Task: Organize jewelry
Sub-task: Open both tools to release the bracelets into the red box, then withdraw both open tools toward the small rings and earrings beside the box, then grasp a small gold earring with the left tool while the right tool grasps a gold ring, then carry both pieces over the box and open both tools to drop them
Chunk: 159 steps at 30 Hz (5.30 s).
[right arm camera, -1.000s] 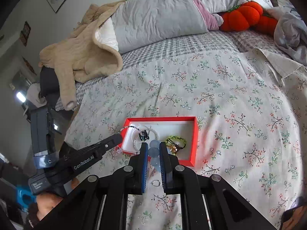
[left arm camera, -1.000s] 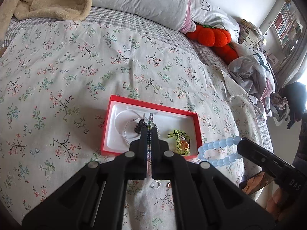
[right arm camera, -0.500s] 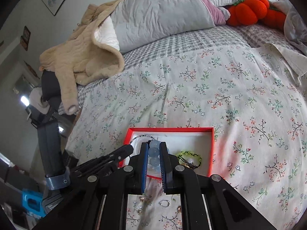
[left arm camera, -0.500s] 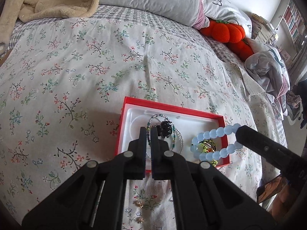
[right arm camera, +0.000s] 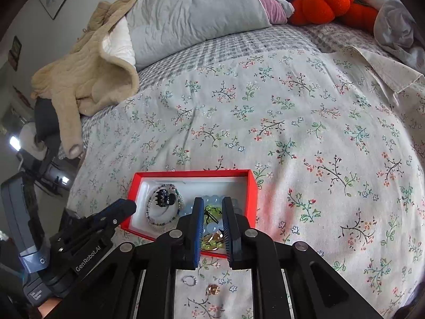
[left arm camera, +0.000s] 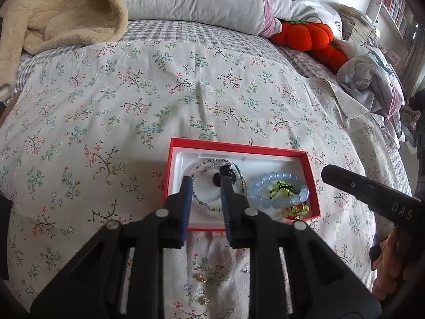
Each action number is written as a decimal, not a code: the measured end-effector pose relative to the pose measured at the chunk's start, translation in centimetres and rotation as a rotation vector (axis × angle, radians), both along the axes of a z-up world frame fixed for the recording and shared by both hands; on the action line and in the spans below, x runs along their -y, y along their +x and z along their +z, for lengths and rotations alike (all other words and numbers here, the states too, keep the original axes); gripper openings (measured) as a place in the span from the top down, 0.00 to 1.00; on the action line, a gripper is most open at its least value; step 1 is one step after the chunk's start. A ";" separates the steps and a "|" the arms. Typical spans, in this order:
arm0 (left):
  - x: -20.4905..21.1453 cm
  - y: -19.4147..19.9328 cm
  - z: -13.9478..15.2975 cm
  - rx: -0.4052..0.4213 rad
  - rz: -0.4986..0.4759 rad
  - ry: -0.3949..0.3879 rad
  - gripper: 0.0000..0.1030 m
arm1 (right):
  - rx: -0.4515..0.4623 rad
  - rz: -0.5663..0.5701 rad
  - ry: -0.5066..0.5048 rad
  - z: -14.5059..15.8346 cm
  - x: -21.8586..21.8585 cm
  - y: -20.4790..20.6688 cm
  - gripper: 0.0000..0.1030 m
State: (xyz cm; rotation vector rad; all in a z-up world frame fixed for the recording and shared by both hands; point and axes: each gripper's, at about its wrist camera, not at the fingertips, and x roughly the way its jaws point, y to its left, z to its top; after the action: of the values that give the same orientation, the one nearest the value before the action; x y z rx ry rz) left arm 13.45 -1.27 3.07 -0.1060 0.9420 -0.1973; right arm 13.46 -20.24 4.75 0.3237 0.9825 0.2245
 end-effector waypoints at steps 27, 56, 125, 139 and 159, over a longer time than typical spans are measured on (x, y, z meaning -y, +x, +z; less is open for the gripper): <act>-2.2 -7.0 -3.9 -0.070 -0.018 0.080 0.21 | -0.086 0.125 -0.169 -4.3 -0.1 -8.1 0.34; 1.2 -7.7 -7.6 -0.143 -0.355 0.108 0.68 | -0.092 0.253 -0.306 -9.4 -1.7 -10.6 0.25; -1.8 -6.3 -4.4 -0.097 -0.190 0.079 0.94 | -0.154 0.259 -0.267 -7.7 -6.2 -7.0 0.87; -2.5 -5.1 -1.4 -0.038 -0.126 -0.017 0.94 | -0.034 0.242 -0.178 -2.8 -3.4 -7.1 0.87; -0.5 -1.5 -2.1 -0.020 -0.052 -0.081 0.94 | 0.052 0.122 -0.102 -0.9 -1.3 -4.5 0.87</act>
State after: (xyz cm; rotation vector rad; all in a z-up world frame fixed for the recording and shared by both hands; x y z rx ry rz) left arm 11.93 -0.80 0.93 -0.1589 0.9573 -0.2827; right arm 9.00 -18.95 3.87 0.1640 0.9592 0.2911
